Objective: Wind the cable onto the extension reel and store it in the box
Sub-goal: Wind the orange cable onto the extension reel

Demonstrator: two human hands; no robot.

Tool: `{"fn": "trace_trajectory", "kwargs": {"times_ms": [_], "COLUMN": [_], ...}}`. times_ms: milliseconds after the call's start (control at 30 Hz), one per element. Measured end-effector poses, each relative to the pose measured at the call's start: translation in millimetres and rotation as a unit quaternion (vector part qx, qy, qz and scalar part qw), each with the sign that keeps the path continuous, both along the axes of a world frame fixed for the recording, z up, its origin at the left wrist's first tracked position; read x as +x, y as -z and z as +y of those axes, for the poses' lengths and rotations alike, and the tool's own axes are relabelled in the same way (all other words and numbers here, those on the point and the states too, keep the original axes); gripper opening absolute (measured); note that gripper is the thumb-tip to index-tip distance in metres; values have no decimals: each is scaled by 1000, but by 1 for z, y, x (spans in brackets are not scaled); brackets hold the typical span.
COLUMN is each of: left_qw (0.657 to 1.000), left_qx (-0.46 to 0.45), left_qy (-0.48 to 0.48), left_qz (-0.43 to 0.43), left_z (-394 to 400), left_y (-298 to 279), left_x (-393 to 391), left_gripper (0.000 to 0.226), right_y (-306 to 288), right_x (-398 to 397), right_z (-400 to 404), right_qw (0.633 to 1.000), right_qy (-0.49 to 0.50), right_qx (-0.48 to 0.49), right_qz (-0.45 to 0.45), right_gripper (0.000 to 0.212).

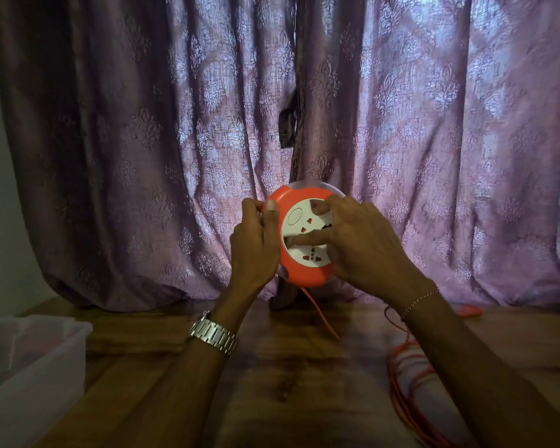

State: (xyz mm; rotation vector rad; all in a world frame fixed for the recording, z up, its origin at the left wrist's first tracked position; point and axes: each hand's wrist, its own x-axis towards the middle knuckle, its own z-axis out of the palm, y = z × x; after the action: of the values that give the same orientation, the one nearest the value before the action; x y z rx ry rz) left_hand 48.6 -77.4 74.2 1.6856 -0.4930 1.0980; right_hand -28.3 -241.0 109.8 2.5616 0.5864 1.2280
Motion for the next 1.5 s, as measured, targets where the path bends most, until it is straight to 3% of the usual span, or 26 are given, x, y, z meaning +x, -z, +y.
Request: {"fn": "trace_trajectory", "kwargs": {"times_ms": [233, 433, 500, 600, 700, 800, 967, 1167, 1333, 1500], "left_qw": [1000, 1000, 1000, 1000, 1000, 1000, 1000, 1000, 1000, 1000], "left_qx": [-9, -4, -4, -12, -9, -15, -20, -12, -15, -13], "left_qy": [-1, -3, -7, -12, -13, -4, 7, 3, -3, -4], "left_qz": [5, -2, -3, -5, -2, 0, 1, -2, -5, -9], "left_z": [-1, -1, 0, 0, 0, 1, 2, 2, 2, 0], "left_y": [0, 2, 2, 1, 1, 1, -2, -3, -3, -2], "left_x": [1, 2, 3, 4, 5, 5, 4, 2, 1, 0], "left_gripper": [40, 41, 39, 34, 33, 36, 38, 41, 44, 41], "right_y": [6, 3, 0, -6, -6, -5, -4, -1, 5, 9], "right_x": [6, 2, 0, -2, -2, -4, -5, -2, 5, 8], "right_z": [1, 2, 0, -6, -6, -3, 2, 1, 1, 4], "right_qw": [988, 989, 986, 985, 994, 996, 999, 1000, 997, 987], "right_qy": [-13, -5, -30, -124, -106, -75, -48, -11, -12, 11], "right_qx": [123, 94, 99, 61, -1, -13, -5, -7, 53, 118], "right_qz": [-88, -114, -130, -106, 6, 37, 19, -14, -59, -111], "right_gripper": [62, 61, 51, 17, 43, 50, 40, 51, 48, 64]}}
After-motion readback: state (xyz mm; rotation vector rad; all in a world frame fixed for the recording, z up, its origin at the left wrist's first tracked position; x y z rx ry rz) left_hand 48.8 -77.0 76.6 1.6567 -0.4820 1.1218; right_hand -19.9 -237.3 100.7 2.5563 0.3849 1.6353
